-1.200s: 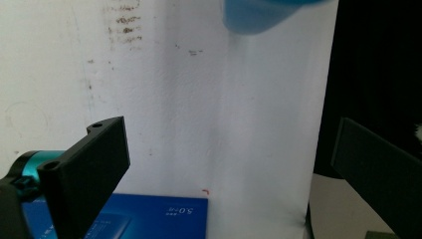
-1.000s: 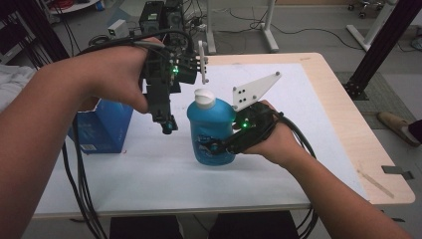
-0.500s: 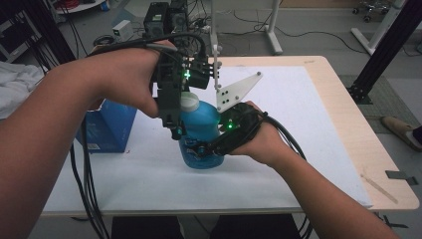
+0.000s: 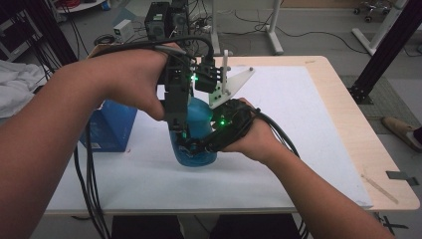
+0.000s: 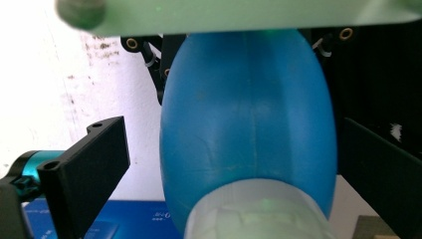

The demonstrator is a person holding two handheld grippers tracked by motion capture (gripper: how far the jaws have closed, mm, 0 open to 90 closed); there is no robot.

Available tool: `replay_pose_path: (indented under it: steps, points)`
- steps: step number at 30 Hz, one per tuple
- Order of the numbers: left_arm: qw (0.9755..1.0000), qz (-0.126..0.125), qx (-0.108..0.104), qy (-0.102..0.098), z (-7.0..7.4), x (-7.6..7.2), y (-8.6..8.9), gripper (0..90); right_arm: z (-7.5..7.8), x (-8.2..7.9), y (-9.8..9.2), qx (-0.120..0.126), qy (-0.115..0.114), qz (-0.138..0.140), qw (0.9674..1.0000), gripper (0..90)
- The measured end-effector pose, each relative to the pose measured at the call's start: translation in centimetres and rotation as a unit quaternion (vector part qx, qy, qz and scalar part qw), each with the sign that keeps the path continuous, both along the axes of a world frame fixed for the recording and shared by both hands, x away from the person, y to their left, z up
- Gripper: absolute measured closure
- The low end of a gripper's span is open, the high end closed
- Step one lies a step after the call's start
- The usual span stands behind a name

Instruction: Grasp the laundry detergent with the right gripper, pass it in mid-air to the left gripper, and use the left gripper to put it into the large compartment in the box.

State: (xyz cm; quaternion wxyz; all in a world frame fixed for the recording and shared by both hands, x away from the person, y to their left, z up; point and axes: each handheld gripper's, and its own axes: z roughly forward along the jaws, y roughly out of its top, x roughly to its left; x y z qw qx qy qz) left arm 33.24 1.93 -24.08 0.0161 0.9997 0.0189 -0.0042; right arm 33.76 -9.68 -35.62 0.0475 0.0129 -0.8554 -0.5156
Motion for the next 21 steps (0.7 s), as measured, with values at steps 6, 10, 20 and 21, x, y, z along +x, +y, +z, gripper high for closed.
replay_pose_path:
  steps: [6,10,20,21]
  points:
    - [0.9999,0.009,0.011,0.004,-0.29,0.13,-0.03,5.8,-0.05,0.07,-0.01,-0.003,-0.001,-0.004,1.0000,46.2]
    - [0.9999,0.007,0.011,0.002,-0.22,0.21,-0.07,12.7,-0.06,0.13,-0.03,-0.002,0.000,-0.006,1.0000,46.2]
    - [0.9999,0.009,0.005,-0.003,-0.09,0.05,-0.21,19.4,-0.11,0.23,-0.02,0.002,0.000,-0.008,1.0000,46.2]
    - [0.9999,0.010,0.006,-0.003,-0.09,0.04,-0.22,20.2,-0.10,0.23,-0.02,0.002,0.000,-0.007,1.0000,46.1]
